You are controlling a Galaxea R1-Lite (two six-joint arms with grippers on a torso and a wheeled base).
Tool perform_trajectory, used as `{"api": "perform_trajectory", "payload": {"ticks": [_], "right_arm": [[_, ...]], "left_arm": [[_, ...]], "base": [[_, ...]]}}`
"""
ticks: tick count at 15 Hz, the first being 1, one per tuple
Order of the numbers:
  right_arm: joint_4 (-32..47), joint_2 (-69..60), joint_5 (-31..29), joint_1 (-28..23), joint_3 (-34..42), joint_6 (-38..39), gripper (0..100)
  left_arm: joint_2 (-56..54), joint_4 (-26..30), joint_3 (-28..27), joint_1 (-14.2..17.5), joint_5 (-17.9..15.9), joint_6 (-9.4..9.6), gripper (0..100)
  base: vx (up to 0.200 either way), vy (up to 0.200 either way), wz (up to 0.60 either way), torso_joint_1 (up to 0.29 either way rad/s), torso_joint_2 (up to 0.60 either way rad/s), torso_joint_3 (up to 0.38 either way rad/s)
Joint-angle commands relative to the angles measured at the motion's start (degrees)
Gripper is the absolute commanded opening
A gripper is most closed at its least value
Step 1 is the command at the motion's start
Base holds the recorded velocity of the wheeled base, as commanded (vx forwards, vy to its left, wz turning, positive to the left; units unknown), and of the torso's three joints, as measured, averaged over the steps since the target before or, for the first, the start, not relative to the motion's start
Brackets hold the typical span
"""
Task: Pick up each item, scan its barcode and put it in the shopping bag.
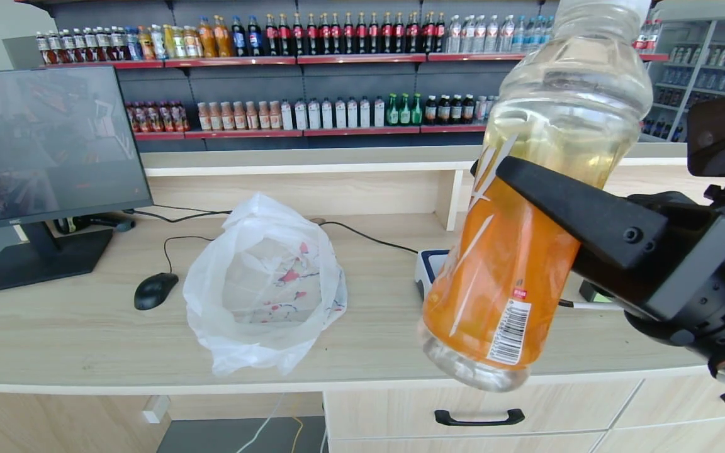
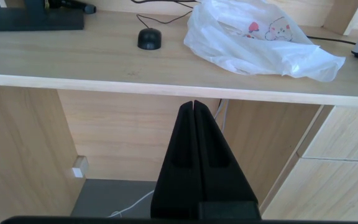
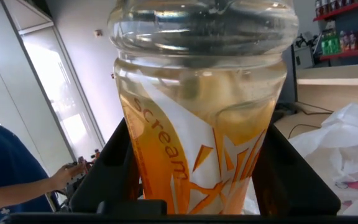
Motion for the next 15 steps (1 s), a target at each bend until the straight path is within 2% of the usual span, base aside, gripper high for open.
{"api": "perform_trajectory", "payload": {"ticks": [1,9,11,13,15], "right_arm": [[-0.08,1.99,-0.04,-1.01,0.1,-2.66,0],[-0.08,8.75,-2.41,-12.0,1.06,-21.38,0],[-0.08,10.25,-3.46,-18.06,1.15,-30.78,0],[-0.08,10.42,-4.34,-22.72,1.15,-36.32,0],[-0.08,9.54,-10.67,-25.71,1.59,-40.01,0]], "left_arm": [[-0.02,-0.01,-0.04,0.0,0.0,-0.01,0],[-0.02,-0.01,-0.04,0.0,0.0,-0.01,0],[-0.02,-0.01,-0.04,0.0,0.0,-0.01,0],[-0.02,-0.01,0.05,0.0,0.0,-0.01,0],[-0.02,-0.01,-0.04,0.0,0.0,-0.01,0]], "base": [[0.0,0.0,0.0,0.0,0.0,0.0],[0.0,0.0,0.0,0.0,0.0,0.0],[0.0,0.0,0.0,0.0,0.0,0.0],[0.0,0.0,0.0,0.0,0.0,0.0],[0.0,0.0,0.0,0.0,0.0,0.0]]}}
